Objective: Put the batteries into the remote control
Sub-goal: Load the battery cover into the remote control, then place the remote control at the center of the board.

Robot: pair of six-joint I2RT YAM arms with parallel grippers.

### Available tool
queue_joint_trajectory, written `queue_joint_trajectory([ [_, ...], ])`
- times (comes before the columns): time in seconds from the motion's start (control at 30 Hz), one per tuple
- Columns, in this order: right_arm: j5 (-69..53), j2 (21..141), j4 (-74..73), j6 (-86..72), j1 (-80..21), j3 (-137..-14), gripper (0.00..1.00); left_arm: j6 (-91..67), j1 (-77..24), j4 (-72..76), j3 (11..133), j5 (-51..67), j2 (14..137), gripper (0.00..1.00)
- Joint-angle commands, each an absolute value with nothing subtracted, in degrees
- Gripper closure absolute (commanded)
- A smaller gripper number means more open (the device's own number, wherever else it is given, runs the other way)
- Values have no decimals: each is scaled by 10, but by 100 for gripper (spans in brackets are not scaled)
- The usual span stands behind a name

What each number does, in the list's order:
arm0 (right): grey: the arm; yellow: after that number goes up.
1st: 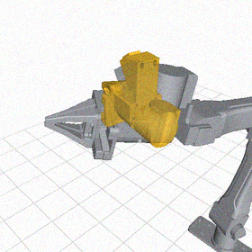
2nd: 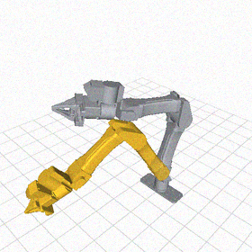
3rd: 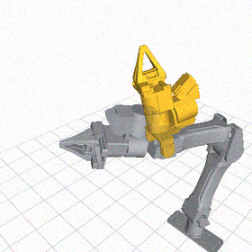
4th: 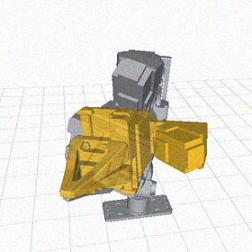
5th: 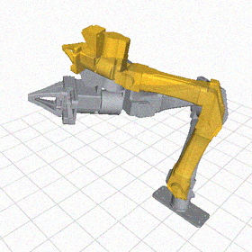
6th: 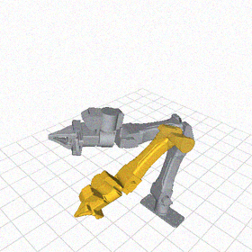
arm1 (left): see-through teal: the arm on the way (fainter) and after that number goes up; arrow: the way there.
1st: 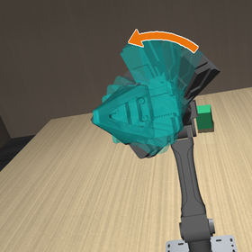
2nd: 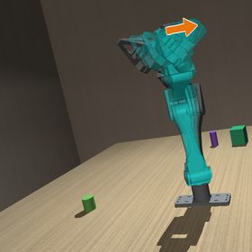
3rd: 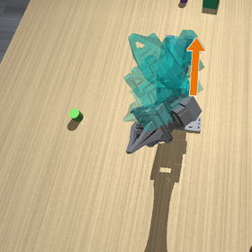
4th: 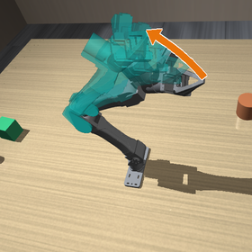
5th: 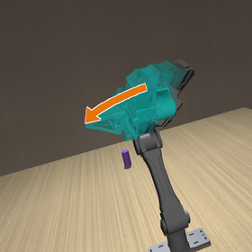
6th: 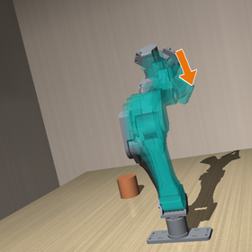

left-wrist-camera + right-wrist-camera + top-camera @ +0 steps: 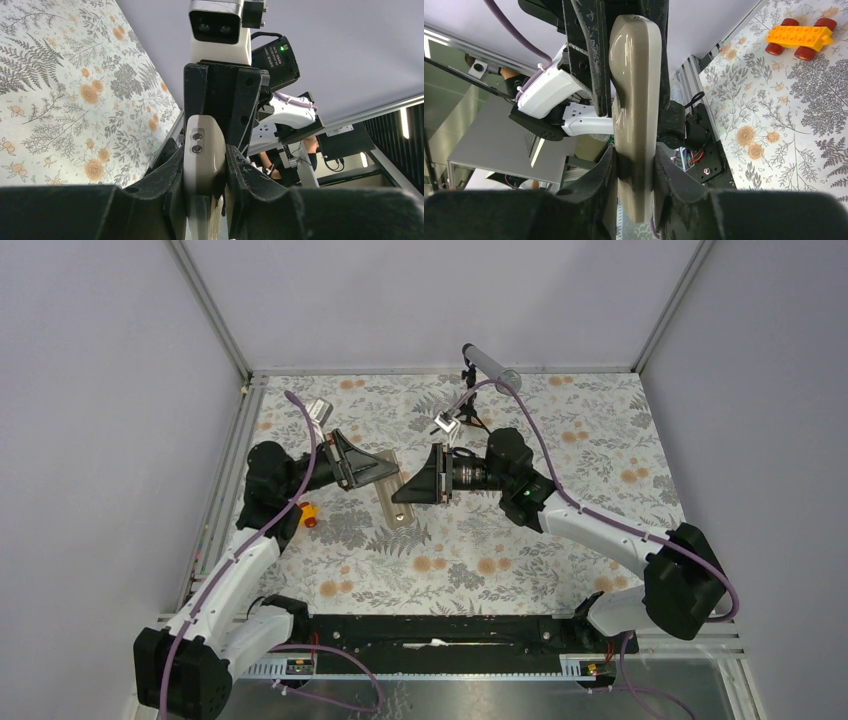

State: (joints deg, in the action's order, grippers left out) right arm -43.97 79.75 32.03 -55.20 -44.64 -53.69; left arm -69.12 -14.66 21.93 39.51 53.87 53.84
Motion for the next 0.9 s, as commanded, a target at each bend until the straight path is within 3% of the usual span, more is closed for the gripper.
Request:
queue_joint_trajectory([
  [0.0,-397,782,332,-537,-457,-527,83,-679,-158,228,417,529,544,85],
  [0.03,-382,777,319,-534,-457,-525,86,-673,-158,217,419,525,542,76],
  [0.07,-365,773,298,-528,-457,-524,88,-661,-158,194,423,516,538,60],
  [0.1,-345,767,257,-519,-457,-524,89,-630,-158,140,429,499,531,37],
  [0.17,-294,756,174,-485,-457,-526,93,-569,-158,39,446,447,516,5],
  [0.2,-259,750,120,-461,-457,-528,95,-532,-158,-23,458,414,509,2],
  [0.37,-23,695,-100,-382,-457,-490,96,-363,-144,-264,519,211,483,1],
  [0.57,226,657,-291,-365,-457,-419,96,-320,-110,-333,518,154,451,1],
  [0.7,303,684,-363,-371,-457,-413,93,-329,-109,-323,503,163,438,1],
  [0.87,316,727,-385,-398,-458,-428,92,-326,-110,-321,503,182,433,1],
])
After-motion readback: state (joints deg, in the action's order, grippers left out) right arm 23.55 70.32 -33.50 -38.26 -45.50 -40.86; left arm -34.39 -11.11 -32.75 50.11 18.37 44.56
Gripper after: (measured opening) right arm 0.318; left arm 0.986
